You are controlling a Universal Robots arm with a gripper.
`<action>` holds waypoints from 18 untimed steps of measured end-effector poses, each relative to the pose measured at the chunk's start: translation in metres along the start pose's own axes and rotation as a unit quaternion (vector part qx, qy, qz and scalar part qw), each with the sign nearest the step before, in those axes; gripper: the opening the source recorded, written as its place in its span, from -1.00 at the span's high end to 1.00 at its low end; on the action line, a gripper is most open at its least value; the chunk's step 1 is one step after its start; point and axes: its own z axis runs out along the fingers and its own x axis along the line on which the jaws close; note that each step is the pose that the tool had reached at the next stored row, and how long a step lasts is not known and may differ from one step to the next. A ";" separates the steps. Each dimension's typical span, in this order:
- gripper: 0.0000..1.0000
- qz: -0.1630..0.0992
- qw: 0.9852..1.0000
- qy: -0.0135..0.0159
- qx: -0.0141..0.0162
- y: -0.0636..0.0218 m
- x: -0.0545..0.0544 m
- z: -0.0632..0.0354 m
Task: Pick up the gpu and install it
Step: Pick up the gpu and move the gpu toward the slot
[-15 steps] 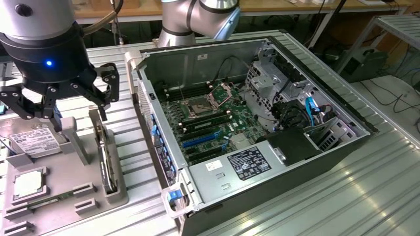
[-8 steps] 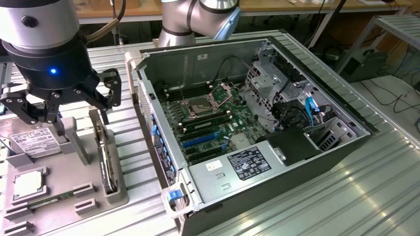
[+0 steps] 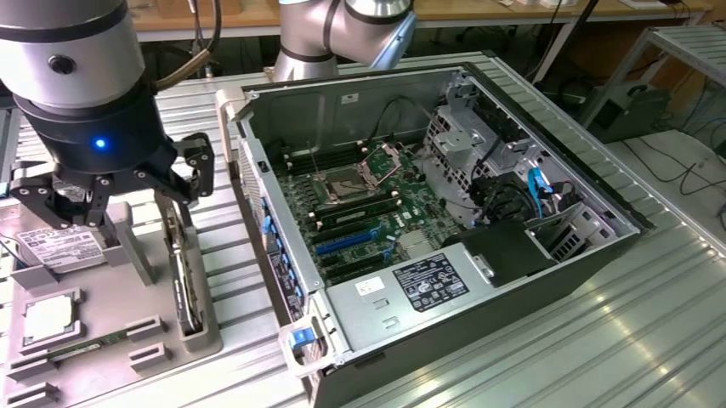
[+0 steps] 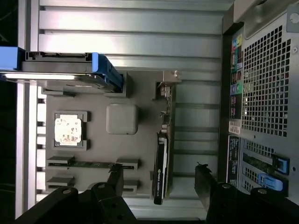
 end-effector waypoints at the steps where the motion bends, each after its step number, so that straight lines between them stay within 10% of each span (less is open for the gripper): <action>1: -0.44 0.000 1.000 0.000 0.000 -0.0020 0.000 0.0017; 18: -0.44 0.000 1.000 0.000 0.000 -0.0268 -0.002 0.0205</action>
